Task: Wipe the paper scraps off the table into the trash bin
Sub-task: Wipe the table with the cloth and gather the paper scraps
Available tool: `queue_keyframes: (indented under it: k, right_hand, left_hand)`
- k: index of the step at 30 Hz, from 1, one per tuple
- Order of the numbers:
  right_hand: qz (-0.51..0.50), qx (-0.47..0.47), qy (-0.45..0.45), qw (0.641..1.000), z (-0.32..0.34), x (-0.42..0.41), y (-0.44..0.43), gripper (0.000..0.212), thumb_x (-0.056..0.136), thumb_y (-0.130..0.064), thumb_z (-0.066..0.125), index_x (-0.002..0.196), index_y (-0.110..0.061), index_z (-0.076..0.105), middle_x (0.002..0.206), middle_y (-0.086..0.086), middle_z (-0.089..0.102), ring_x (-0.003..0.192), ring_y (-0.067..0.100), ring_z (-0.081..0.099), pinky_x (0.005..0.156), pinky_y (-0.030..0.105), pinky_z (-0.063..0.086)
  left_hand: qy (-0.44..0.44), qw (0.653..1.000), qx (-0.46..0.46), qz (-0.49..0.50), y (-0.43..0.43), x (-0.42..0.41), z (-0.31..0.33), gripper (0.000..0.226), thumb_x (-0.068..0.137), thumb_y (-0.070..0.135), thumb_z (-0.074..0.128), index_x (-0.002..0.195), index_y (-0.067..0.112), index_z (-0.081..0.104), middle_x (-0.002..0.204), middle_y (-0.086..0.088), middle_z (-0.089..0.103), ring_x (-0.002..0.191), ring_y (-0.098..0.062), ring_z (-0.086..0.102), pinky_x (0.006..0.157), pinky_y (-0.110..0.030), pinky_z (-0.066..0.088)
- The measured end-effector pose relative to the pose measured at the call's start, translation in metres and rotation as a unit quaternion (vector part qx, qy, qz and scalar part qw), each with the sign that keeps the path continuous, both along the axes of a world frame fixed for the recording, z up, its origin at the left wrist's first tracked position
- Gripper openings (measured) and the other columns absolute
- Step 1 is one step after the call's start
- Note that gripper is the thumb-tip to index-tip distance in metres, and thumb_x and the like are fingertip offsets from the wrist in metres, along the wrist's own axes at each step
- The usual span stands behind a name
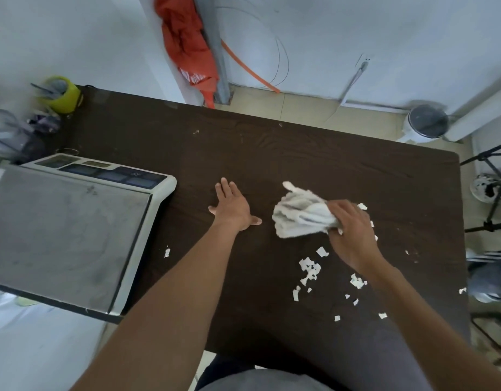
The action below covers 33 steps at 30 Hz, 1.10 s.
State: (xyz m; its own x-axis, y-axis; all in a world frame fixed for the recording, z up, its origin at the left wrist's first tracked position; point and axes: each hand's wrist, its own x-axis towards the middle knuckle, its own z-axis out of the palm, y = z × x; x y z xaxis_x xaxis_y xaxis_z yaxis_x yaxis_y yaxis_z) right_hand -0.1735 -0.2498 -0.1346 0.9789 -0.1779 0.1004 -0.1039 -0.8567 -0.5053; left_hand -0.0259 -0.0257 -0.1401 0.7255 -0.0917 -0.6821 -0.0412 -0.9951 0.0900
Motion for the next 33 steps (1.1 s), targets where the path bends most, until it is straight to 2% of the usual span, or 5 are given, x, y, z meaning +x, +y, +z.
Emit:
queue_keyframes:
  k: [7,12,19,26,33]
  right_hand:
    - [-0.033,-0.016,-0.027,0.999,0.011,0.096,-0.002,0.055,0.071,0.006,0.058,0.122,-0.015,0.064,0.117,0.004,0.063,0.114,0.033,0.051,0.102,0.046,0.035]
    - [0.06,-0.039,0.023,0.997,0.007,0.152,0.018,0.052,0.077,0.0,0.062,0.125,-0.018,0.065,0.123,0.004,0.059,0.12,0.031,0.046,0.105,0.044,0.036]
    - [0.139,-0.105,0.085,0.981,-0.001,0.219,0.056,0.047,0.089,-0.013,0.056,0.131,-0.033,0.061,0.14,-0.004,0.051,0.143,0.024,0.026,0.122,0.048,0.002]
    - [0.123,-0.057,0.102,0.986,-0.003,0.25,0.056,0.038,0.091,-0.014,0.051,0.122,-0.03,0.066,0.135,-0.005,0.055,0.137,0.022,0.033,0.12,0.044,0.012]
    - [0.045,-0.041,0.122,0.991,-0.002,0.227,0.002,0.049,0.089,-0.007,0.046,0.129,-0.029,0.062,0.137,-0.005,0.054,0.139,0.021,0.032,0.12,0.044,0.015]
  left_hand:
    - [-0.006,1.0,-0.004,0.016,-0.004,-0.002,-0.005,0.122,0.088,0.056,0.068,0.158,0.003,-0.016,0.164,-0.012,-0.03,0.153,-0.029,-0.023,0.12,-0.064,0.017]
    - [-0.016,1.0,0.0,0.022,-0.008,-0.003,-0.01,0.118,0.091,0.06,0.062,0.158,0.002,-0.016,0.164,-0.013,-0.029,0.153,-0.03,-0.023,0.119,-0.065,0.018]
    - [-0.02,1.0,0.002,0.023,-0.009,-0.002,-0.011,0.12,0.089,0.061,0.064,0.158,0.001,-0.013,0.165,-0.013,-0.026,0.153,-0.029,-0.022,0.118,-0.065,0.018]
    - [-0.009,1.0,-0.006,0.026,-0.011,-0.002,-0.012,0.119,0.09,0.059,0.063,0.158,0.003,-0.017,0.164,-0.012,-0.031,0.152,-0.029,-0.025,0.119,-0.065,0.017]
    - [0.02,0.999,0.022,0.011,-0.013,0.0,-0.01,0.117,0.093,0.061,0.056,0.155,0.002,-0.024,0.16,-0.013,-0.038,0.15,-0.031,-0.03,0.119,-0.065,0.014]
